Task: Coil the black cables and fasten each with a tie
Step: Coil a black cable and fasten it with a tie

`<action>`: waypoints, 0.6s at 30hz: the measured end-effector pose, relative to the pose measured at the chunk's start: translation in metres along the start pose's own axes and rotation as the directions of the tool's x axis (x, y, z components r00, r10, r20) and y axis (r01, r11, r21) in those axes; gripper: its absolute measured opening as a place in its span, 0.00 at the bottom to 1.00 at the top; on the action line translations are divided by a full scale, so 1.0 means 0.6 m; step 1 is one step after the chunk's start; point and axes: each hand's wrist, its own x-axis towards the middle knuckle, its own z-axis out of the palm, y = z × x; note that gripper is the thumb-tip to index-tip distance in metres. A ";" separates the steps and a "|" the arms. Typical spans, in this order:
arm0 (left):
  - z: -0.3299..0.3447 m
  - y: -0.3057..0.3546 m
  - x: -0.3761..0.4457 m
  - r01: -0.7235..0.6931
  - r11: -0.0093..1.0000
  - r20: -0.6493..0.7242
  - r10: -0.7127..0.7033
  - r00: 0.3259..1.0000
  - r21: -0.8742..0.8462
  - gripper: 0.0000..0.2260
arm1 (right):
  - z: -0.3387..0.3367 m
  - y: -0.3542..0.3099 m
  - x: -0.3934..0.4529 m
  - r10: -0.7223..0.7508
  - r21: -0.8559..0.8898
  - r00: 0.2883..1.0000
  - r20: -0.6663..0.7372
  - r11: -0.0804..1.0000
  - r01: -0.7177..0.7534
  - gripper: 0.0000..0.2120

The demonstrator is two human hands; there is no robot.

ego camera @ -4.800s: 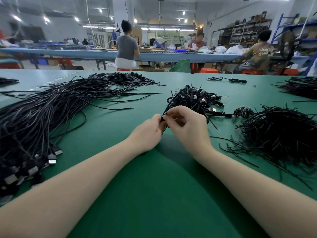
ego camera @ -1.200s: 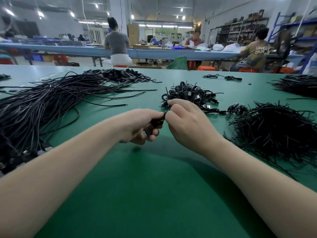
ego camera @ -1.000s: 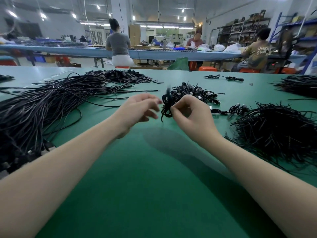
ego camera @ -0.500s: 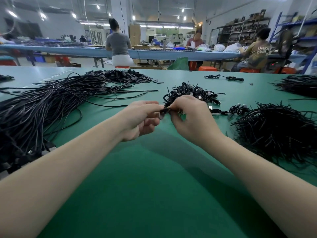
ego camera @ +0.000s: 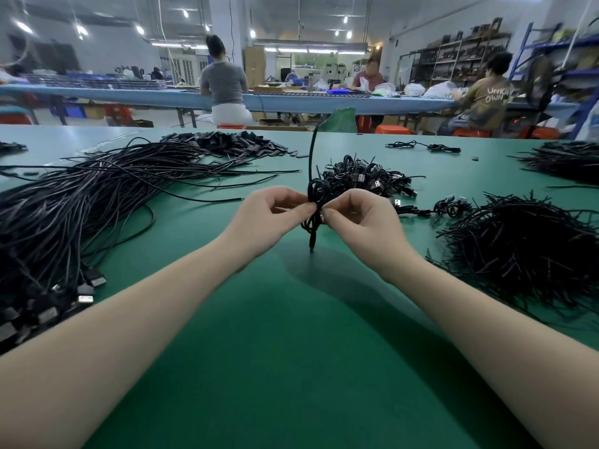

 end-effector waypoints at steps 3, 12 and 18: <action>0.003 -0.004 -0.001 0.103 0.989 0.056 -0.098 0.994 -0.105 0.01 | -0.001 -0.004 -0.001 -0.166 -0.205 0.986 0.022 0.965 0.167 0.05; -0.008 0.021 -0.009 0.677 0.577 0.490 -0.472 0.733 -0.456 0.09 | -0.009 -0.015 -0.012 -0.781 -0.659 0.532 0.328 0.214 0.721 0.06; 0.004 0.001 -0.013 0.223 0.932 0.196 -0.170 0.966 -0.286 0.15 | 0.001 -0.011 -0.014 -0.347 -0.275 0.938 -0.015 0.903 0.329 0.04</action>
